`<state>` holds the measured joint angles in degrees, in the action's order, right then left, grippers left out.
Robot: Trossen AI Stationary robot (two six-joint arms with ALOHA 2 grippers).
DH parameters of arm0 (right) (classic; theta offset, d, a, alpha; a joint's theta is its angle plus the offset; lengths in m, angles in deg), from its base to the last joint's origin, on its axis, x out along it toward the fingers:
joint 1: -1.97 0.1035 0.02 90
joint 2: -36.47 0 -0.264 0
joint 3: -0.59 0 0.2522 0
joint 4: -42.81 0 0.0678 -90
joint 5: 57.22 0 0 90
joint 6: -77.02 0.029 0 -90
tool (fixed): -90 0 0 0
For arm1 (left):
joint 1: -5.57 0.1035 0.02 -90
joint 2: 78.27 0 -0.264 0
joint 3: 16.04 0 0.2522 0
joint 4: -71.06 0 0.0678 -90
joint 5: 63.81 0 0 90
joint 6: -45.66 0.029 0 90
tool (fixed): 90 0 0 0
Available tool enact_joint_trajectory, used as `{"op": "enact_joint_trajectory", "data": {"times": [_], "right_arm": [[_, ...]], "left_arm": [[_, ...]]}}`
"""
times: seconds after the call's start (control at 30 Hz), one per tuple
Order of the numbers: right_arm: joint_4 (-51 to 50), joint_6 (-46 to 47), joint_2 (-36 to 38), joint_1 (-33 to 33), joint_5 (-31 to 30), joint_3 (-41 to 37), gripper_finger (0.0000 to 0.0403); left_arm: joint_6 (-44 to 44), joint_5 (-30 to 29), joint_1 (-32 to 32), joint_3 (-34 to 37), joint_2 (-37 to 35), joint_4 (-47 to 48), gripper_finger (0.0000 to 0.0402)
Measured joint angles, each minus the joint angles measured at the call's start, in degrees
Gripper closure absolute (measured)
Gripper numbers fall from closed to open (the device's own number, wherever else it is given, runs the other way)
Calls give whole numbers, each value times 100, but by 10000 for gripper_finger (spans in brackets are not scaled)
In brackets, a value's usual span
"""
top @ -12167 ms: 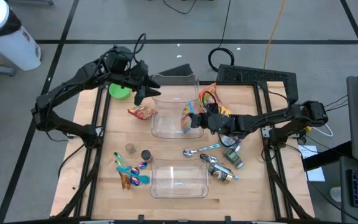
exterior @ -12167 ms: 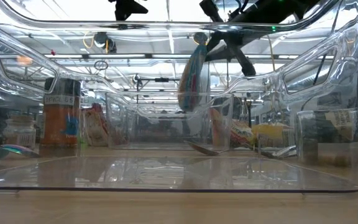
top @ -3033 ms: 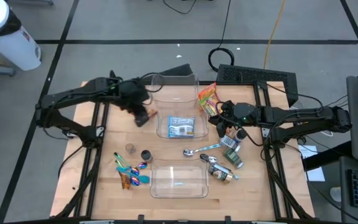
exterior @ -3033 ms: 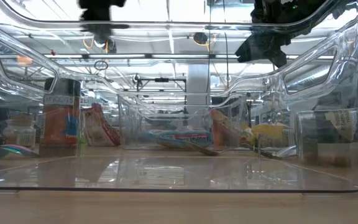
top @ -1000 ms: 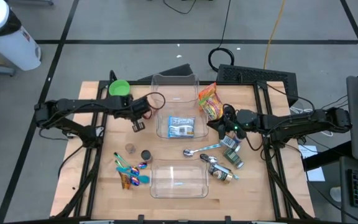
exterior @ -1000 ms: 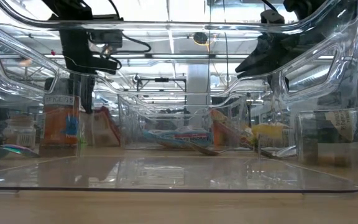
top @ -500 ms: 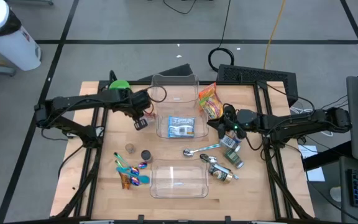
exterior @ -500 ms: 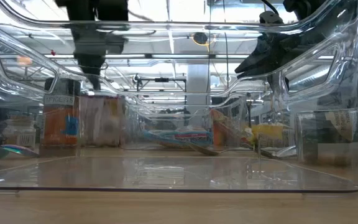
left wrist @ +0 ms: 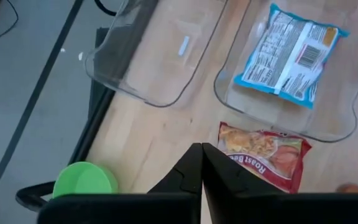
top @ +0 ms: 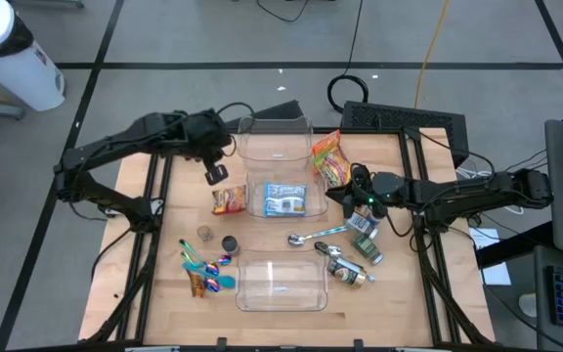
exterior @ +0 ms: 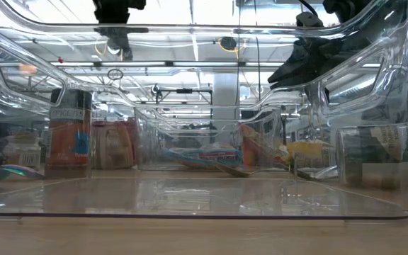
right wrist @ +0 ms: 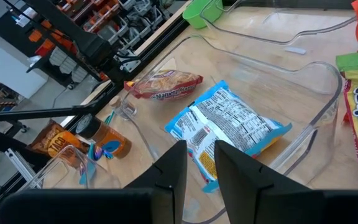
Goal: Pick & Place Food Item
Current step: Put the red noodle pack into the middle transparent bin
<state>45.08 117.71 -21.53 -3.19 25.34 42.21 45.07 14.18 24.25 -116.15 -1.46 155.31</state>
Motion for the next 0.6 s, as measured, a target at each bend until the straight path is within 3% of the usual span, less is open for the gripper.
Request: {"op": "enact_joint_trajectory", "data": {"times": [0.1, 0.3, 0.6], "right_arm": [[0, 0, 0, 0, 0, 0, 328], [0, -24, 0, 2, 158, 0, 328], [0, -242, 0, 2, 157, 2, 328]], "left_arm": [[-252, 148, 0, 135, -4, 7, 360], [-865, 1081, -147, 384, 5, 201, 294], [-1810, 1093, -1021, 941, 0, 347, 208]]}}
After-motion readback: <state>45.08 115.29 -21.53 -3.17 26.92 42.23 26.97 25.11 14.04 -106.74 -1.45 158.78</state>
